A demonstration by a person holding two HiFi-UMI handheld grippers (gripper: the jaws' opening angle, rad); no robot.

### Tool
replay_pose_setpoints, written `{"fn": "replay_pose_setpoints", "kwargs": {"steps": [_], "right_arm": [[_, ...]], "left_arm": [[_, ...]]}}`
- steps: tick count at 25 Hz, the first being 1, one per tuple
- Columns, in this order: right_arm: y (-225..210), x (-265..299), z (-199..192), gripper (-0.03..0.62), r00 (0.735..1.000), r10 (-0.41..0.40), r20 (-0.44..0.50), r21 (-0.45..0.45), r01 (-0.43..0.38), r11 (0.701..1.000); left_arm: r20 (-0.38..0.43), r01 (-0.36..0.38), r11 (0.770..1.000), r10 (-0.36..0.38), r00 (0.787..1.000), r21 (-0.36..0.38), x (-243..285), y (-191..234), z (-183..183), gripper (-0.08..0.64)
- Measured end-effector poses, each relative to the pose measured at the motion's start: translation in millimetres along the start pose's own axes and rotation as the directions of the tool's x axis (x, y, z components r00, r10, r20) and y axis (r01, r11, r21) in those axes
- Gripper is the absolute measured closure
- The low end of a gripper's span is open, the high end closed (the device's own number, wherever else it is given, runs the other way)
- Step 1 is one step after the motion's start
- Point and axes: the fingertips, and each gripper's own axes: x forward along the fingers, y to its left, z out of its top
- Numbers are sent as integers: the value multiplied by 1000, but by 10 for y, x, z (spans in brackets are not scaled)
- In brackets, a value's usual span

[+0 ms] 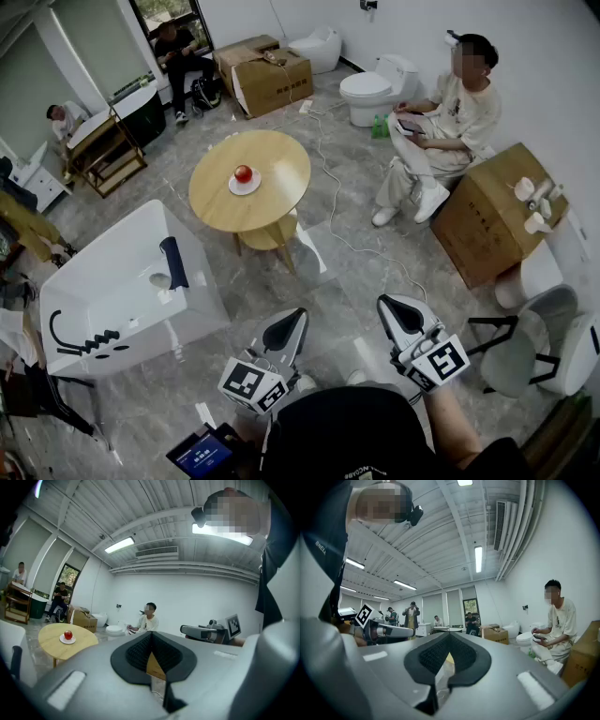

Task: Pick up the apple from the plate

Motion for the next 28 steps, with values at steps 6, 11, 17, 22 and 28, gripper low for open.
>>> {"fn": "replay_pose_setpoints", "kwargs": {"steps": [6,11,17,22,28], "right_arm": [[-189,-135,-6,591,1000,14,-2,-6,-14,1000],[-388,-243,-53,589,999,51,0,10,-51,999],[-566,-203,-213,589,995,90,-42,24,-89,996],[-587,103,-285,589,991,121,-64,37,-119,992],[-573,845,-347,589,985,141,-96,39,-137,990]], "left_arm": [[0,-22,1000,22,1000,-10,149,-117,-73,545],[6,-63,998,63,998,-12,257,-226,-72,543],[11,-124,992,124,992,-19,235,-217,-146,544],[14,-167,985,168,986,-51,183,63,-239,544],[24,-198,977,200,979,-75,197,813,-104,543]]}}
